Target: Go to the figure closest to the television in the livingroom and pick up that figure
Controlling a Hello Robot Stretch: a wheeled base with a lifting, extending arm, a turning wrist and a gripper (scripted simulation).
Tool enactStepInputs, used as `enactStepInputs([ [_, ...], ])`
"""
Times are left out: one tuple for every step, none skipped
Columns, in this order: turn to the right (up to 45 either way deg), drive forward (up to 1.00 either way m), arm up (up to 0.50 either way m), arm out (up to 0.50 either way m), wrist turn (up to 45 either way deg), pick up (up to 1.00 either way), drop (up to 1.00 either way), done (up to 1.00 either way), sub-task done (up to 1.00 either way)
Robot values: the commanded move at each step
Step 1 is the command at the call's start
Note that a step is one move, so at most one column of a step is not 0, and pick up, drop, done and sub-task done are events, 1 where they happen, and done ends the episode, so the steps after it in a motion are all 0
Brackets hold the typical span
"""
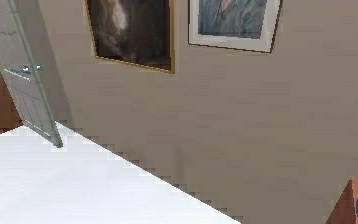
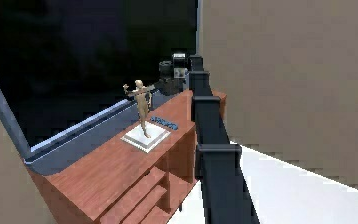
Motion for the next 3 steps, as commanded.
enactStepInputs([
  [0.0, 0.0, -0.3, 0.0, 0.0, 0.0, 0.0, 0.0, 0.0],
  [0.0, 0.0, 0.0, 0.0, 0.0, 1.0, 0.0, 0.0, 0.0],
  [0.0, 0.0, 0.1, 0.0, 0.0, 0.0, 0.0, 0.0, 0.0],
])
